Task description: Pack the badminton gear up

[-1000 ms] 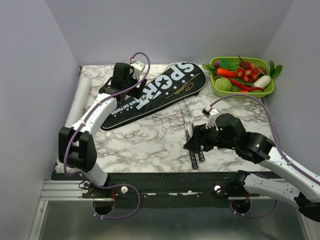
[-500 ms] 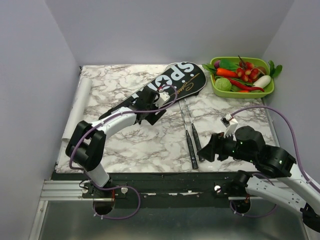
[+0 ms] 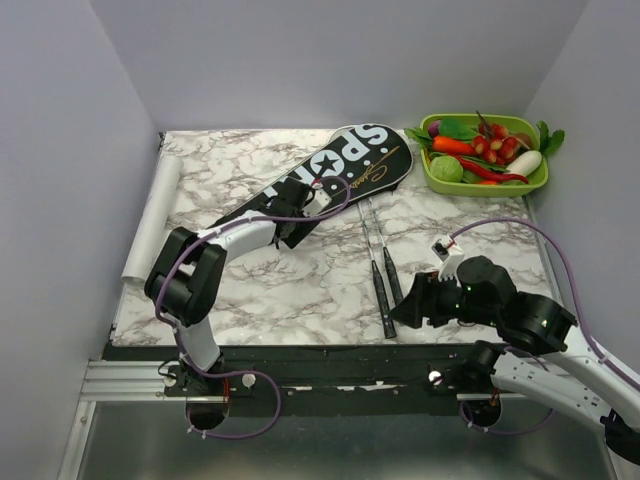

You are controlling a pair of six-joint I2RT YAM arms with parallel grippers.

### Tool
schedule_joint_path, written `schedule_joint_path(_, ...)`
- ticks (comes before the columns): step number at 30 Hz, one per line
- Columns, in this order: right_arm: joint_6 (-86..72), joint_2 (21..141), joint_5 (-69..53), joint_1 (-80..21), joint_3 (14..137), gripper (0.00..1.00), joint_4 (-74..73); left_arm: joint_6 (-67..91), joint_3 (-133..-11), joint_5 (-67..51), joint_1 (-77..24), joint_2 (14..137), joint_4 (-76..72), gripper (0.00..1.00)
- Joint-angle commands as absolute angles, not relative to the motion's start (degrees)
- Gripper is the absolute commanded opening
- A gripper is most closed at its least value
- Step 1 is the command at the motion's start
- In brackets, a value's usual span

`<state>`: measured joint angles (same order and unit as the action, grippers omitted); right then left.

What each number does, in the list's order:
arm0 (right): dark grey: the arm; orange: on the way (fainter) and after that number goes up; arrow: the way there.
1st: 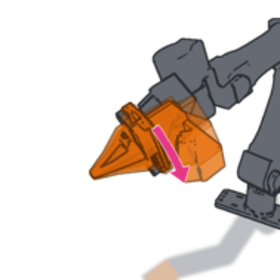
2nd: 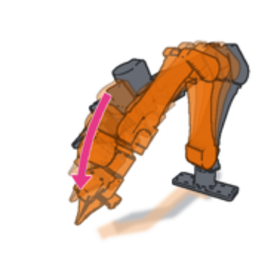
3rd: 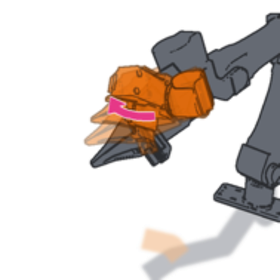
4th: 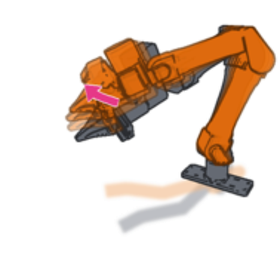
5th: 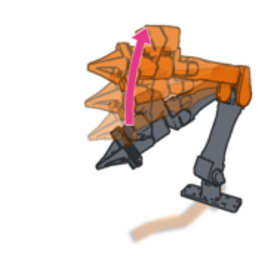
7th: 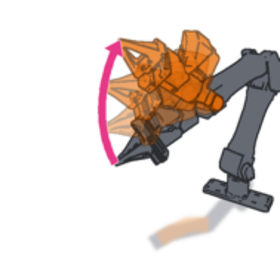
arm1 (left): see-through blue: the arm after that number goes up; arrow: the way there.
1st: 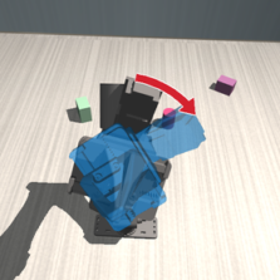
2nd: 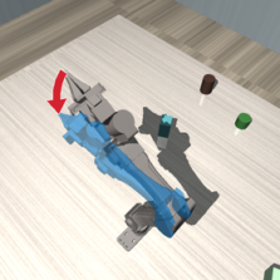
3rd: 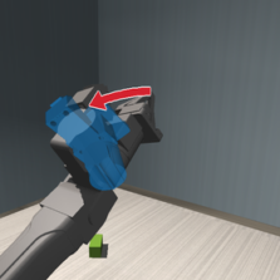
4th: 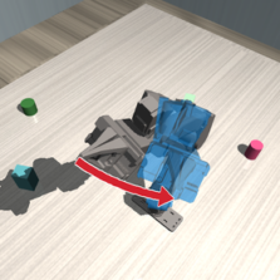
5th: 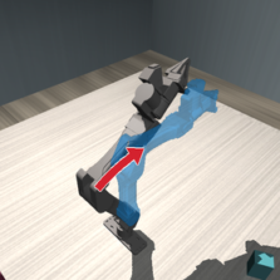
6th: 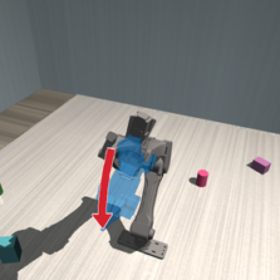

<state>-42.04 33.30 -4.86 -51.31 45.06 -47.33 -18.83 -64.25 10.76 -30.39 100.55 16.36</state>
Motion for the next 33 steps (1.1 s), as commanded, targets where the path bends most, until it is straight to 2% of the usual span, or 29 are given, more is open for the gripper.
schedule_joint_path(1, -42.63, 33.57, -6.24, -51.33, 44.12, 0.73, -45.26, -18.9, -63.73, 10.37, -28.31, 101.6, 14.95, 0.71)
schedule_joint_path(4, -42.1, 34.45, -6.15, -51.42, 44.38, 0.73, -44.83, -18.63, -63.02, 9.32, -26.99, 102.22, 14.15, 0.7)
schedule_joint_path(9, -41.31, 36.47, -6.5, -51.33, 44.56, 0.73, -43.69, -18.19, -64.34, 7.3, -26.02, 104.23, 15.38, 0.59)
schedule_joint_path(16, -40.34, 38.23, -7.29, -51.42, 44.3, 0.73, -42.19, -18.54, -62.31, 6.42, -25.49, 105.64, 14.24, 0.51)
schedule_joint_path(22, -40.17, 38.15, -7.38, -51.42, 43.77, 0.73, -41.92, -18.37, -63.63, 4.57, -24.79, 107.4, 15.73, 0.26)
schedule_joint_path(23, -40.25, 37.97, -7.3, -51.42, 43.6, 0.73, -42.01, -18.28, -64.15, 4.4, -24.79, 107.49, 16.52, 0.17)
schedule_joint_path(25, -40.17, 37.53, -7.12, -51.42, 43.42, 0.73, -42.01, -18.28, -64.34, 3.87, -24.79, 107.32, 16.87, 0.08)
schedule_joint_path(26, -40.25, 37.36, -6.95, -51.33, 43.42, 0.73, -42.1, -18.19, -64.51, 3.52, -24.79, 107.14, 17.4, 0.0)
schedule_joint_path(33, -39.9, 36.74, -5.36, -51.42, 43.51, 0.73, -42.98, -12.23, -67.85, 0.97, -25.49, 101.97, 24.6, 0.0)
